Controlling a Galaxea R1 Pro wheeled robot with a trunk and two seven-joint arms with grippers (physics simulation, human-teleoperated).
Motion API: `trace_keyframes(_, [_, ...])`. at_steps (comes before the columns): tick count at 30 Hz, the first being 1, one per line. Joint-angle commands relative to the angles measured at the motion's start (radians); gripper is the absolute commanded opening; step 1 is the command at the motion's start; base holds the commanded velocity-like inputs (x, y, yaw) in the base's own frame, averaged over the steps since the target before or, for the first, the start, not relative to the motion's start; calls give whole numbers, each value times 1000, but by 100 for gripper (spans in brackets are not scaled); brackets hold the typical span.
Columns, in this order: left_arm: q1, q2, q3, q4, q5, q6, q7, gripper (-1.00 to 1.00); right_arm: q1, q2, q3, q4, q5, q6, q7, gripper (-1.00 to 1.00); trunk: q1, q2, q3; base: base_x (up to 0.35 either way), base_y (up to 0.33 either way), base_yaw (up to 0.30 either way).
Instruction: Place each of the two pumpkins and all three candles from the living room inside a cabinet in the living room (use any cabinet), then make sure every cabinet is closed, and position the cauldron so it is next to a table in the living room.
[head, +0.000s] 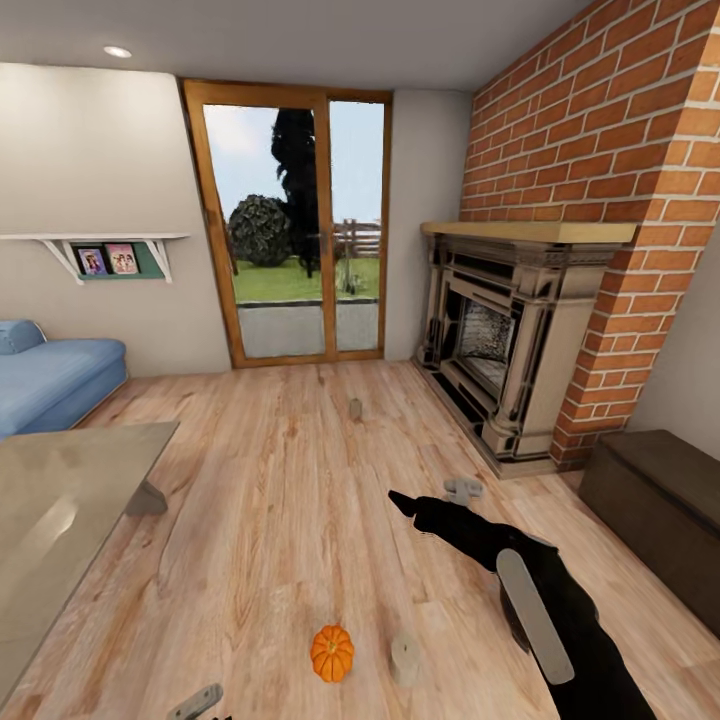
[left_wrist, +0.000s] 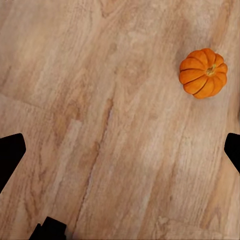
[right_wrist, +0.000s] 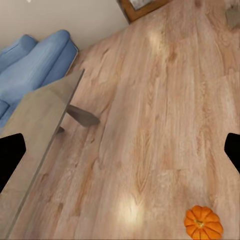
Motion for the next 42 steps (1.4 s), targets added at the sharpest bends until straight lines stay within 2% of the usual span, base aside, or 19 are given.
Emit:
trace_keyframes(1, [0,1,-8,-2,7,3,8,100,-1,0,0,-4,2,3,12,100,0,-1,-1,273,54,-58])
trace_keyframes(4, [0,1,-9,-2,8,5,5,100,-1,0,-2,-11,2,7,58,100,0,-1,2,248,53,-155])
trace_keyframes(5, [0,1,-8,-2,8,6,-15,100,-1,0,-3,-11,2,7,71,100,0,-1,3,94,19,-202])
trace_keyframes(9, [0,9,-7,-3,13,16,-177,100,-1,-1,-3,-13,2,12,83,100,0,-1,7,35,7,-217])
trace_keyframes(12, [-1,19,1,-2,14,30,-248,100,-1,-1,-3,-14,2,14,84,100,0,-1,9,9,2,-172])
trace_keyframes(16, [-24,64,88,-14,12,121,-323,100,-1,-2,-7,-26,2,19,85,100,0,-1,10,2,0,-44])
trace_keyframes(17, [-32,71,100,-15,11,136,-334,100,-1,-2,-9,-28,2,20,85,100,0,-1,10,1,0,-16])
trace_keyframes(18, [-53,96,142,-16,11,177,-374,100,-1,-1,-19,-32,2,21,85,100,0,-1,10,0,0,-8])
trace_keyframes(20, [-67,122,191,-15,12,205,-425,100,-1,-2,-26,-35,1,21,86,100,0,-1,10,0,0,-4])
trace_keyframes(22, [-73,134,231,-6,12,214,-477,100,-1,-2,-30,-36,1,22,86,100,0,-1,10,0,0,-1])
trace_keyframes(28, [-75,134,246,-3,9,216,-499,100,-1,-1,-32,-35,1,35,86,100,0,-1,10,0,0,0])
trace_keyframes(42, [-74,133,246,-3,9,215,-501,100,-1,-1,-37,-36,1,31,98,100,0,-1,10,97,30,0])
